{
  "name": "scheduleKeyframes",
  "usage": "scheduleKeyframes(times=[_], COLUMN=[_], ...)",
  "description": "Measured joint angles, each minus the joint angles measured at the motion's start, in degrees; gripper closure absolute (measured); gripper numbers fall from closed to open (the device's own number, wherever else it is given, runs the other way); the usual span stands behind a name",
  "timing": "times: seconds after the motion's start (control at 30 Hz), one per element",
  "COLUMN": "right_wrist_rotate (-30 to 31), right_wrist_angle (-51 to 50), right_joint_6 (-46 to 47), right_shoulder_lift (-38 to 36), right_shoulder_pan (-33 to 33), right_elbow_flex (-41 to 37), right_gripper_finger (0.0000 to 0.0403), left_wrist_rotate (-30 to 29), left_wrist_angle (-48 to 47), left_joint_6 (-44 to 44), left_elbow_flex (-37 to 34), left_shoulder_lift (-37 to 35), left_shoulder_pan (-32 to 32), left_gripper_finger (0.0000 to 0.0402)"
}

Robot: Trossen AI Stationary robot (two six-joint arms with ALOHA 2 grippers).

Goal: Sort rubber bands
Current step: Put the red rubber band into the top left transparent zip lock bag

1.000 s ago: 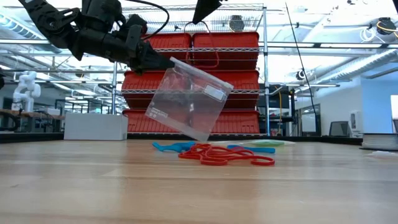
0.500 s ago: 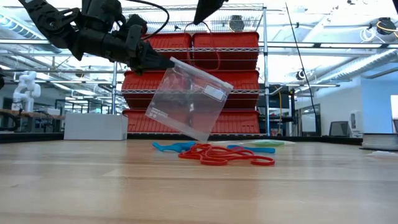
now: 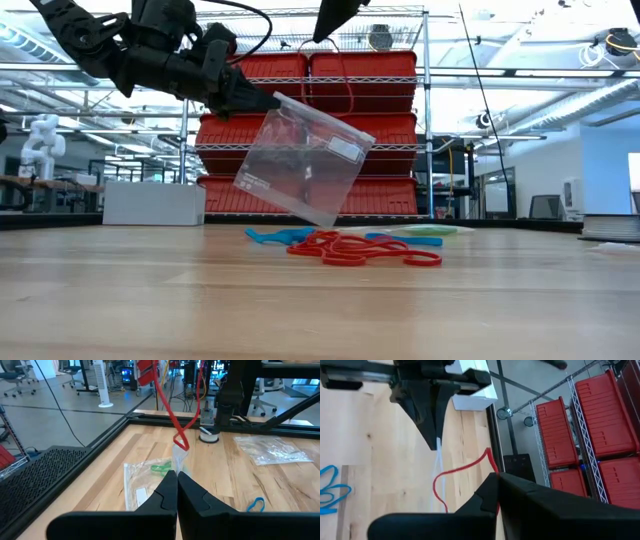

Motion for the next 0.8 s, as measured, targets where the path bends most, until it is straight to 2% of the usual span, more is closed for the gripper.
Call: scheduleKeyframes(times=[0.53,0.8], right_wrist_rotate=[-5.9,-8.9], right_wrist_angle=[-0.8,-0.3], right_joint_6=[1.8,-3.3], right_shoulder_lift=[0.0,0.1], right_shoulder_pan=[-1.0,-2.8], right_elbow_flex=[-0.3,-2.0], right_gripper_finger=[0.0403,0.0403], left_wrist_rotate=[0.0,0.0], left_wrist_angle=[0.0,0.0], left_joint_6=[0.0,0.0], left_elbow_flex=[0.0,0.0], left_shoulder_lift=[0.0,0.0], left_shoulder_pan=[0.0,0.0], left_gripper_finger=[0.0401,0.0402])
